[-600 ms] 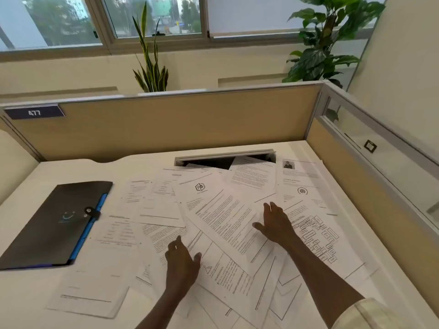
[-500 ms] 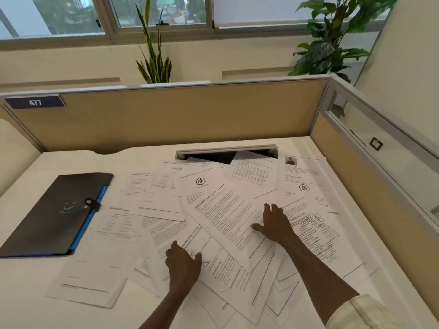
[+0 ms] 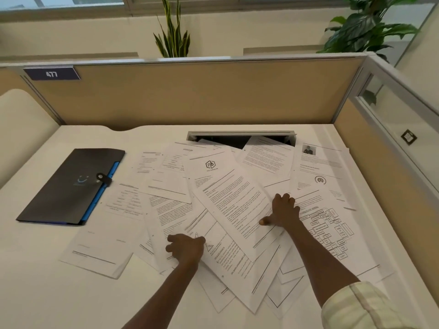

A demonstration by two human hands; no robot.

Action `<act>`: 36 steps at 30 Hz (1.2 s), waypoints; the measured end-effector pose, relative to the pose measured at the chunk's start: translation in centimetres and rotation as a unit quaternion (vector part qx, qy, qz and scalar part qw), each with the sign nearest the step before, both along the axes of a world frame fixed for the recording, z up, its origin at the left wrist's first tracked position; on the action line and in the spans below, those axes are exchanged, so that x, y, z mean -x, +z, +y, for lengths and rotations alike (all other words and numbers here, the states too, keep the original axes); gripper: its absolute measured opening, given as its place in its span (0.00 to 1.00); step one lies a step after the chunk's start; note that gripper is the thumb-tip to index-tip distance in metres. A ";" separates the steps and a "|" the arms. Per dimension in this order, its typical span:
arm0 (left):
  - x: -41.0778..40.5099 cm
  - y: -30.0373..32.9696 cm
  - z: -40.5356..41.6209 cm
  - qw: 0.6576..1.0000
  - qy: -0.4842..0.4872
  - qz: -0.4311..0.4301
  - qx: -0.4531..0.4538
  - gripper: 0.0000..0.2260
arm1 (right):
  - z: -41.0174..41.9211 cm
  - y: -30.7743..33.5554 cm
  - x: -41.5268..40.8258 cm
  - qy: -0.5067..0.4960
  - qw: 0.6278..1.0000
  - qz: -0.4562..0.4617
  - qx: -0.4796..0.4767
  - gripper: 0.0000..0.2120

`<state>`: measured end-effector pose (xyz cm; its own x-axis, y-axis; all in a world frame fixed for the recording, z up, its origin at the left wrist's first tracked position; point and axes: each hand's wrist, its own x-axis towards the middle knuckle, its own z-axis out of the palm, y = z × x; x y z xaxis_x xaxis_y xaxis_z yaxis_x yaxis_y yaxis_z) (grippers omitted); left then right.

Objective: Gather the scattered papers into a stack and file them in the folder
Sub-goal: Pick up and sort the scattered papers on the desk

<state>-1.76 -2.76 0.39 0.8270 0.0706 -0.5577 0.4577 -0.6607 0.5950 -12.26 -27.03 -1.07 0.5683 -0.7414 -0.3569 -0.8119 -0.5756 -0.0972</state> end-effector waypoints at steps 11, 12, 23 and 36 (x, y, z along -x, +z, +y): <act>1.7 -1.5 0.2 0.979 0.080 0.040 0.183 0.16 | 0.6 0.7 0.6 -0.101 0.955 -0.271 -0.063 0.19; 1.5 -1.3 0.1 0.973 0.082 0.034 0.212 0.15 | 0.6 0.9 1.0 -0.113 0.949 -0.279 -0.098 0.21; 0.6 0.9 -1.7 0.949 -0.033 0.008 0.312 0.13 | 4.5 -0.5 4.8 -0.085 0.939 -0.227 -0.245 0.33; -2.0 13.6 -1.5 0.830 -0.261 -0.195 0.453 0.06 | 5.5 11.3 2.7 -0.130 0.710 -0.650 -0.235 0.17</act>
